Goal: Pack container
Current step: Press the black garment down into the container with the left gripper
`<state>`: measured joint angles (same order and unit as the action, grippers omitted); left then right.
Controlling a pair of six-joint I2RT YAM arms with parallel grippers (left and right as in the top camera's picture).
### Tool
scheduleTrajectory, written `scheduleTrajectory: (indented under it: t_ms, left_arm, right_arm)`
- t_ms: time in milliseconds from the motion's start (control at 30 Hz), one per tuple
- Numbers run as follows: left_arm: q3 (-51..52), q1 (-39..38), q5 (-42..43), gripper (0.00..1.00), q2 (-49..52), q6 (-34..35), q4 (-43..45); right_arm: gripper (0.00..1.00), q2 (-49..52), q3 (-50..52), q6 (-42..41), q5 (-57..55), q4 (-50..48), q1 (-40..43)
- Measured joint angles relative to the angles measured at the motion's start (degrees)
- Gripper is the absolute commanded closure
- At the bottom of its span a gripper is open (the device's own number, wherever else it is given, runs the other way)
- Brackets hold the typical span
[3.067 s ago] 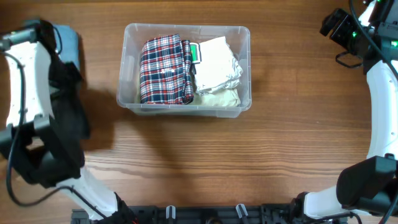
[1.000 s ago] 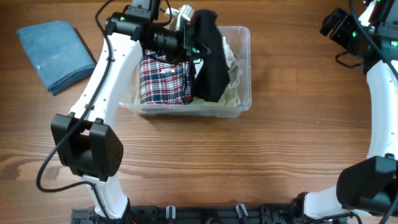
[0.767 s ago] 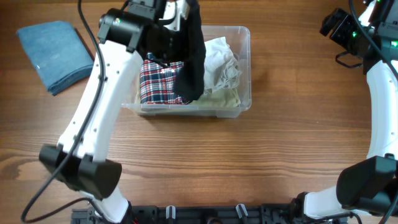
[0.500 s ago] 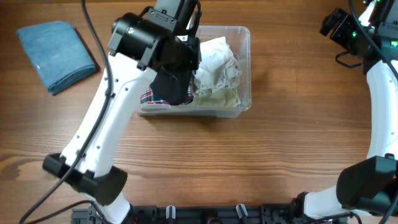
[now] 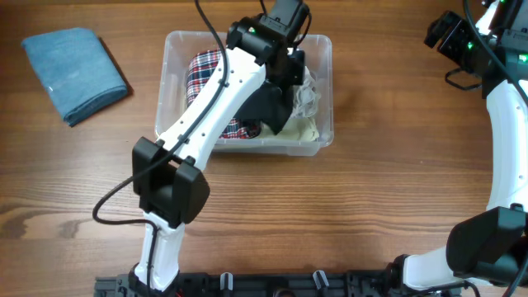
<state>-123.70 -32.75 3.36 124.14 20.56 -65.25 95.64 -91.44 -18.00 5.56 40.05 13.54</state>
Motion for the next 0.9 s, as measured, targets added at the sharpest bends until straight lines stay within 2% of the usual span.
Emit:
scheduleTrajectory:
  t_ms: [300, 333, 367, 400, 433, 467, 500, 700, 767, 800, 867, 900]
  left_arm:
    - [0.00, -2.60, 7.69, 0.96, 0.96, 6.01, 6.21]
    - [0.00, -3.06, 7.98, 0.92, 0.96, 6.56, 6.14]
    - [0.00, -3.58, 8.15, 0.64, 1.03, 7.02, 6.16]
    - [0.00, -3.82, 8.17, 0.44, 1.09, 7.30, 6.16]
    - [0.00, -3.96, 8.33, 0.16, 1.18, 7.43, 6.16]
    - [0.00, -4.02, 8.74, 0.05, 1.22, 7.93, 6.21]
    - [0.00, -4.17, 9.01, 0.00, 1.22, 7.72, 6.21]
    - [0.00, -3.39, 9.51, 0.00, 1.22, 8.24, 7.58]
    - [0.00, -2.49, 9.70, 0.06, 1.22, 6.08, 10.54]
    - [0.00, -2.16, 9.79, 0.29, 1.22, 3.28, 13.42]
    - [-0.02, -2.05, 8.85, 0.63, 1.22, -2.75, 16.87]
    - [-0.02, -2.08, 7.78, 0.73, 1.22, -4.39, 16.96]
  right_arm:
    - [0.00, 0.00, 0.00, 0.00, 0.00, 0.02, 0.00]
    - [0.00, 0.00, 0.00, 0.00, 0.00, 0.00, 0.00]
    - [0.00, 0.00, 0.00, 0.00, 0.00, 0.00, 0.00]
    - [0.00, 0.00, 0.00, 0.00, 0.00, 0.00, 0.00]
    - [0.00, 0.00, 0.00, 0.00, 0.00, 0.00, 0.00]
    - [0.00, 0.00, 0.00, 0.00, 0.00, 0.02, 0.00]
    - [0.00, 0.00, 0.00, 0.00, 0.00, 0.02, 0.00]
    - [0.00, 0.00, 0.00, 0.00, 0.00, 0.00, 0.00]
    - [0.00, 0.00, 0.00, 0.00, 0.00, 0.04, 0.00]
    - [0.00, 0.00, 0.00, 0.00, 0.00, 0.04, 0.00]
    - [0.00, 0.00, 0.00, 0.00, 0.00, 0.00, 0.00]
    - [0.00, 0.00, 0.00, 0.00, 0.00, 0.02, 0.00]
